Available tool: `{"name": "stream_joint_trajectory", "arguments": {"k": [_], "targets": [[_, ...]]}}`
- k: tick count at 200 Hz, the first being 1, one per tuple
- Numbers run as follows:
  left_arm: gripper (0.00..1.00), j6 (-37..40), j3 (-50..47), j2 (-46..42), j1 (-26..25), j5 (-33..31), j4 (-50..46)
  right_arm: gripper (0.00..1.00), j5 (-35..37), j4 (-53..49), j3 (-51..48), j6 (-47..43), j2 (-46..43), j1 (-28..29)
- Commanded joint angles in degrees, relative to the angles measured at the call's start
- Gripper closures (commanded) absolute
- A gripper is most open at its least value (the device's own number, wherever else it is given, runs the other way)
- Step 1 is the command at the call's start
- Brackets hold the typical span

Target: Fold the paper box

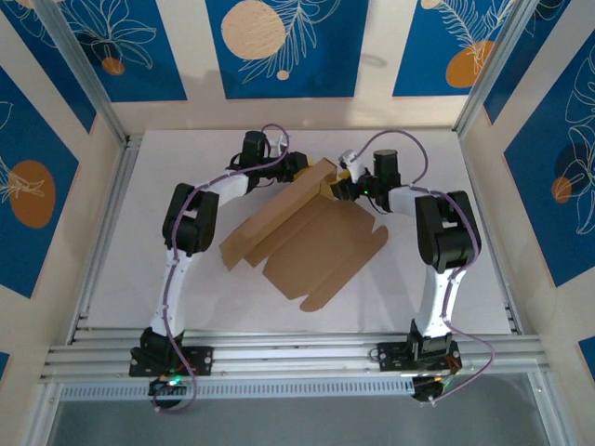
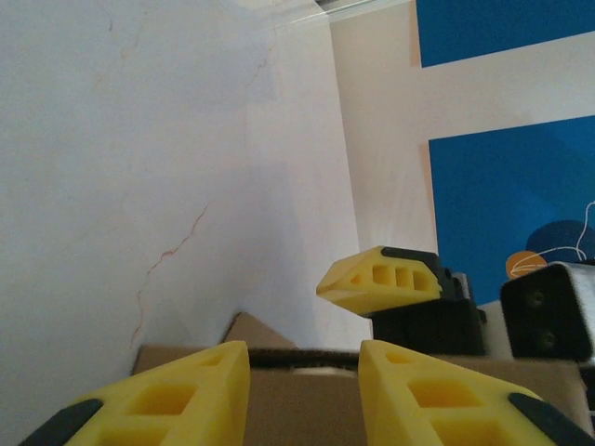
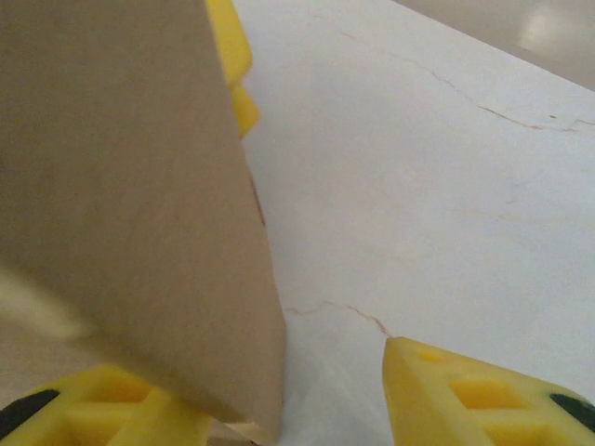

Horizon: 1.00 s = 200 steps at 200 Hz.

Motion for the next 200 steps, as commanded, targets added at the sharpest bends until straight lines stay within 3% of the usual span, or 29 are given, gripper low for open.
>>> {"name": "stream_joint_trajectory", "arguments": {"k": [1, 43, 167, 200], "targets": [[0.64, -1.7, -0.6, 1.2, 0.4, 1.8, 3.6, 0.49, -8.5, 8.8, -0.7, 0.3, -0.2, -1.1], [0.65, -6.6, -1.6, 2.5, 0.0, 2.3, 10.1, 0.54, -8.9, 9.2, 2.6, -0.9, 2.8, 0.8], [0.66, -9.8, -0.8, 3.8, -0.8, 1.7, 13.1, 0.63, -4.2, -8.8, 8.7, -8.9, 3.5, 1.8], [0.66, -10.0, 0.2, 4.5, -1.6, 1.7, 13.0, 0.74, -4.4, -12.1, 10.3, -9.5, 4.0, 2.0]]}}
